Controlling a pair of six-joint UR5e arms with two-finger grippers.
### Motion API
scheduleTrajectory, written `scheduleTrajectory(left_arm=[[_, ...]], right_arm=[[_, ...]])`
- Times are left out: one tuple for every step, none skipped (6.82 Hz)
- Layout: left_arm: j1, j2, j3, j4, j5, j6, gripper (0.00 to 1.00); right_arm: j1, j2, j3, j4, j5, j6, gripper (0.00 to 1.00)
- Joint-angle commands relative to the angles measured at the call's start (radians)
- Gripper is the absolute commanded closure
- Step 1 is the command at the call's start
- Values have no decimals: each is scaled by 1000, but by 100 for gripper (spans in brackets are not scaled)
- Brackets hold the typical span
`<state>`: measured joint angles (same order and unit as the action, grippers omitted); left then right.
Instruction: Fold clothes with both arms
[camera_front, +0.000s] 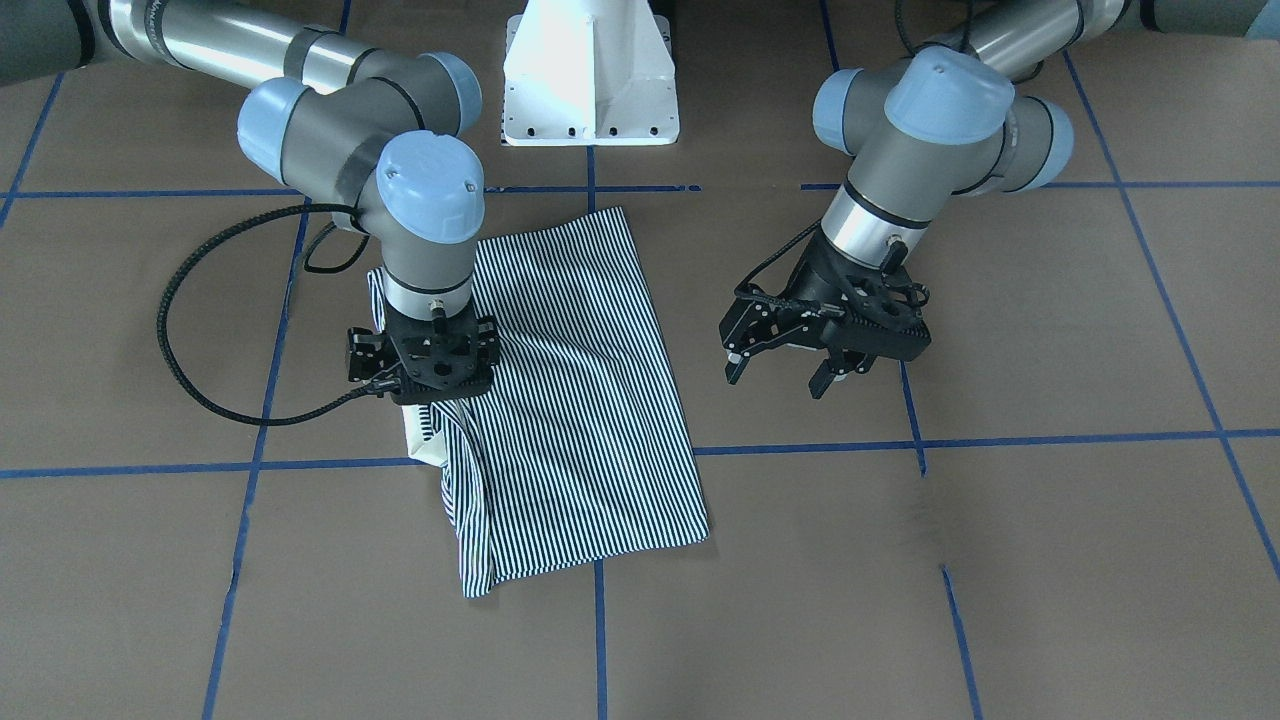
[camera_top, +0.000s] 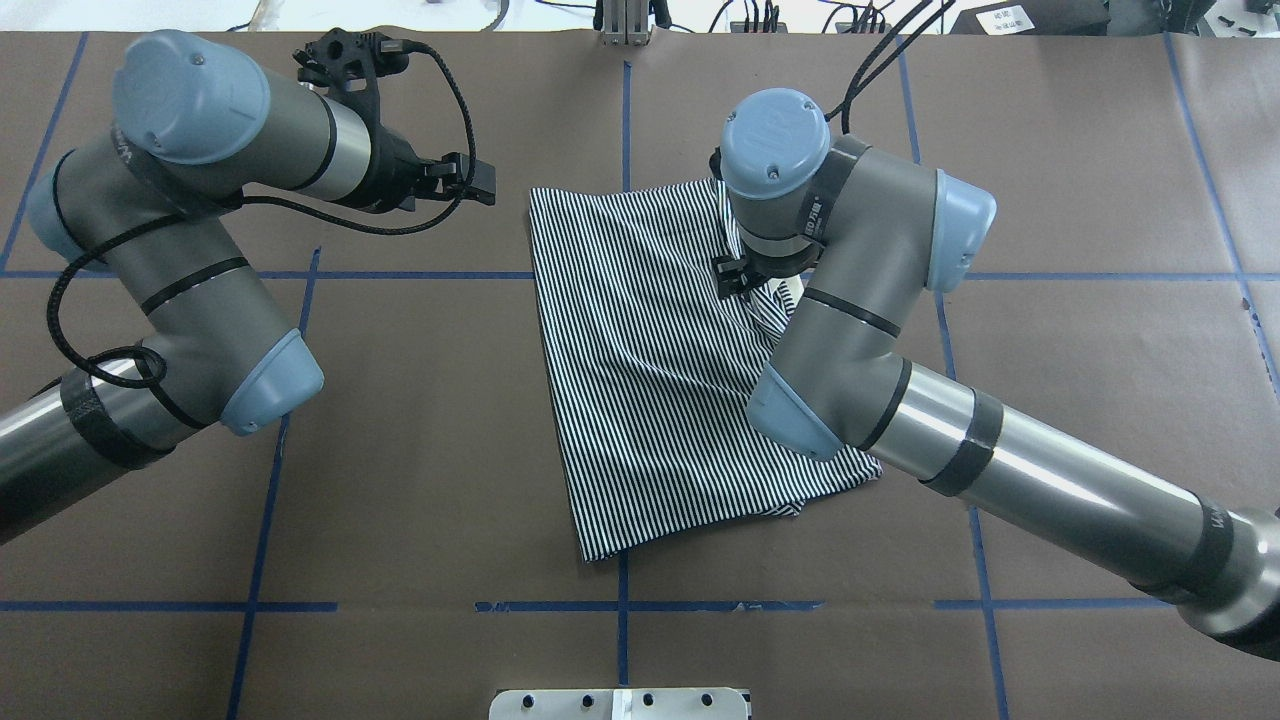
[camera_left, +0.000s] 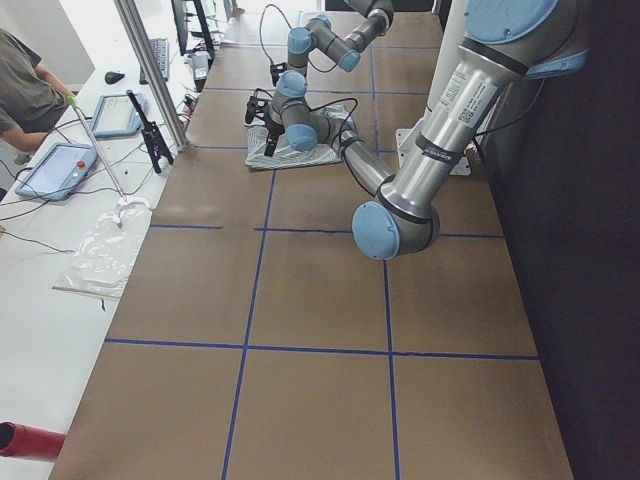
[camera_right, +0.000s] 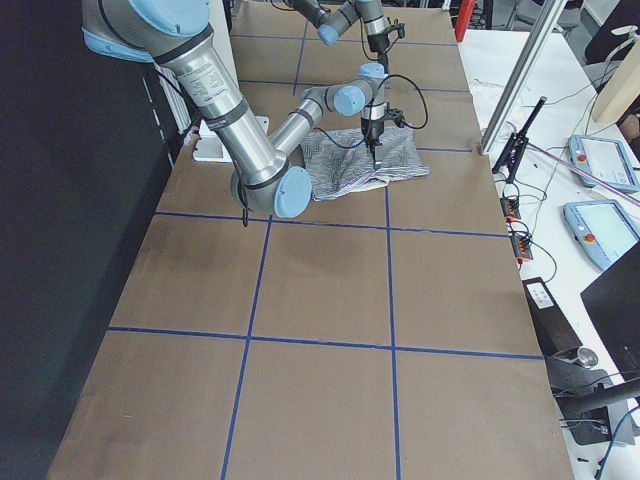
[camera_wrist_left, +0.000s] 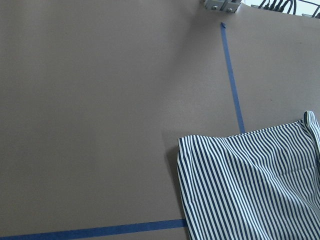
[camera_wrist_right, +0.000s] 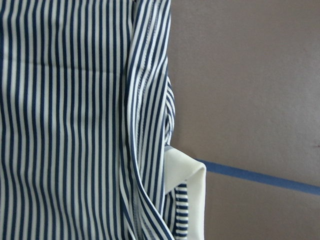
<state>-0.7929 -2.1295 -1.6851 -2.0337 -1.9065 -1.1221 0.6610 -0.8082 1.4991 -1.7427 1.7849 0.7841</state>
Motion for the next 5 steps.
scheduleTrajectory(left_arm=[[-2,2,-41,1,0,-7,0],[-2,2,-59,3,0,-10,0],[-2,2,-65,1,0,-10,0],[-2,3,-65,3,0,-10,0],[-2,3,-70,1,-2,-8,0]], right_arm=[[-1,24,-103,54,14,-28,0],[-3,17,-118,52,14,-46,0],[-9,14,-131,52,18,-48,0],[-12,15,-131,49,34,-51,0],[-12,14,-131,43,94,-51,0]])
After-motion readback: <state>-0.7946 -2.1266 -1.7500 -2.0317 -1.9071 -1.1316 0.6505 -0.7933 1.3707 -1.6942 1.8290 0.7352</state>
